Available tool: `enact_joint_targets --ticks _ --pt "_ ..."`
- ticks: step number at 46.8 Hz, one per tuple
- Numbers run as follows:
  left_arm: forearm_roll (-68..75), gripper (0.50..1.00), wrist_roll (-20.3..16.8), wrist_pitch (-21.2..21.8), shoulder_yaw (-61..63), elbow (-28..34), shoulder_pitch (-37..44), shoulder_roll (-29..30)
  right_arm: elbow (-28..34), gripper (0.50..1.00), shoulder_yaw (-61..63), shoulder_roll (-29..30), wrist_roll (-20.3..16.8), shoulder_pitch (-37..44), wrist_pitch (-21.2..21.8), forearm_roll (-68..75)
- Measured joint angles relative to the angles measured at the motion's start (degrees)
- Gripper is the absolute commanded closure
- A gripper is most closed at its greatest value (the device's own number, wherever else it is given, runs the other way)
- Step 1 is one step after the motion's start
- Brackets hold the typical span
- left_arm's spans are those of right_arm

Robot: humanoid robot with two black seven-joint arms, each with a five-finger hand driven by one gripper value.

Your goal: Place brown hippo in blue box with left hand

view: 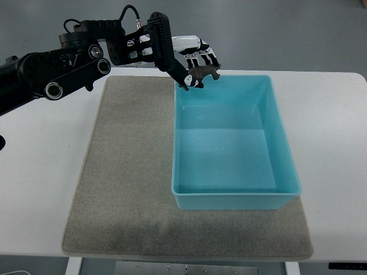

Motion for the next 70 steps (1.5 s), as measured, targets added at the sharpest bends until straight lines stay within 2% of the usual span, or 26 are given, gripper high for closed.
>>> enact_joint_targets --ticks 5,8,13,17,19,21,27,32,48,64,69,70 --pt "-0.01 0.919 0.02 0.0 0.0 0.1 0.67 -0.88 0.0 0.564 0.0 0.0 0.0 -0.02 0.0 0.0" --pt "-0.01 0.879 0.02 0.0 0.0 0.15 0.86 -1.2 0.0 0.564 0.0 0.0 0.0 -0.02 0.0 0.0" --pt "-0.02 0.874 0.02 0.0 0.13 0.16 1.84 -1.84 0.0 0.564 0.0 0.0 0.0 -0.02 0.0 0.0" --pt "-0.01 0.806 -0.01 0.0 0.18 0.14 2.06 -2.25 0.0 0.564 0.0 0.0 0.01 0.0 0.0 0.0" --pt "-0.02 0.727 -0.02 0.0 0.25 0.18 2.22 -2.26 0.0 0.564 0.0 0.0 0.0 -0.03 0.0 0.0" --pt "-0.01 0.69 -0.03 0.0 0.25 0.18 2.32 -2.27 0.0 0.564 0.0 0.0 0.0 -0.02 0.0 0.0" --pt "-0.21 0.686 -0.16 -0.01 0.25 0.21 2.48 -2.21 0.0 0.564 0.0 0.0 0.0 -0.02 0.0 0.0" --pt "-0.24 0.656 -0.16 -0.16 0.19 0.21 2.55 -2.2 0.0 0.564 0.0 0.0 0.0 -0.02 0.0 0.0" --pt "-0.25 0.651 -0.16 -0.1 -0.02 0.39 2.53 -2.05 0.0 0.562 0.0 0.0 0.0 -0.02 0.0 0.0" --pt "-0.38 0.647 -0.34 0.01 -2.61 5.8 2.84 -1.39 0.0 0.564 0.0 0.0 0.01 -0.01 0.0 0.0" --pt "-1.06 0.534 -0.5 0.07 -4.12 8.96 3.84 -1.38 0.0 0.564 0.0 0.0 0.0 -0.02 0.0 0.0" --pt "-1.42 0.525 -0.62 0.16 -4.62 9.55 4.03 -1.38 0.0 0.564 0.0 0.0 0.0 -0.02 0.0 0.0"
